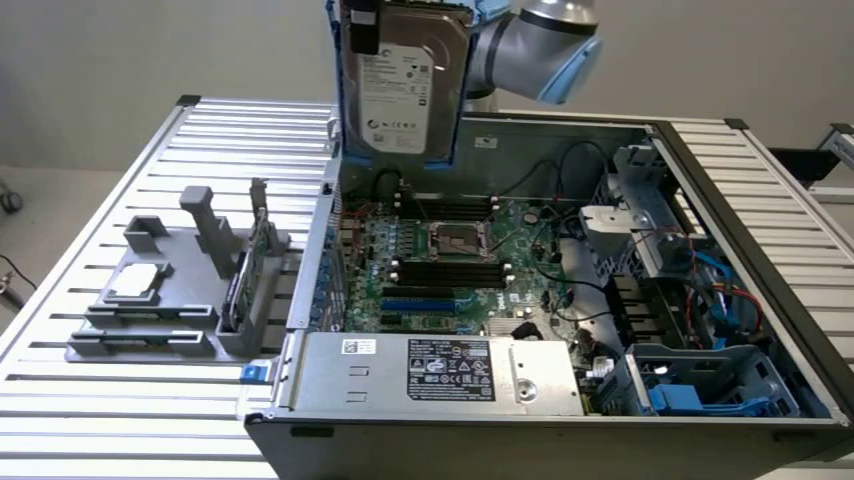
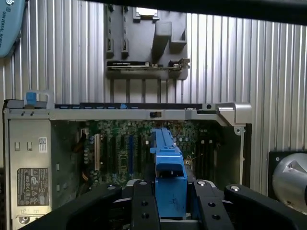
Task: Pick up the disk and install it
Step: 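Pick up the disk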
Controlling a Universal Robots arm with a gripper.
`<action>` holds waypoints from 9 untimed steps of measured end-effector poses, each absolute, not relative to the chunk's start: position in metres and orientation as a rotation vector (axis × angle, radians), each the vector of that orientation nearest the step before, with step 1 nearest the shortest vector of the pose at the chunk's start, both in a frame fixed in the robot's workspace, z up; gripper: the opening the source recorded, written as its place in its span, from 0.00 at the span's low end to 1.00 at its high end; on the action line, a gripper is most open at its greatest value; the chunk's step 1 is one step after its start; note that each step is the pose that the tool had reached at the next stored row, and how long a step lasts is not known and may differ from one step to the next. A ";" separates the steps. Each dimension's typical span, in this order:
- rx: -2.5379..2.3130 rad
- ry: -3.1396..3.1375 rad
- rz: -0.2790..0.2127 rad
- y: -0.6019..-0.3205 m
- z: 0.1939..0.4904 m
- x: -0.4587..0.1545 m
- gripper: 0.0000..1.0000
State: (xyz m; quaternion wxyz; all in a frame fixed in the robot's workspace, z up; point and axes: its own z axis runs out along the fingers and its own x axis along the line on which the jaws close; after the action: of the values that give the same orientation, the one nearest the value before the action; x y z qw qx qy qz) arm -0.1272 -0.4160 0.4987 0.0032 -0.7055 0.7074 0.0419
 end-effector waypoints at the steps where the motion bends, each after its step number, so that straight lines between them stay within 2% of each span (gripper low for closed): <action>1: -2.212 2.218 0.131 -0.418 0.499 -0.124 0.32; 9: -2.211 2.217 0.129 -0.435 0.498 -0.097 0.32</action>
State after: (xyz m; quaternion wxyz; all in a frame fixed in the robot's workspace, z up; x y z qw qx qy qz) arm -0.0966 -0.4351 0.4980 0.0039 -0.7056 0.7074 0.0413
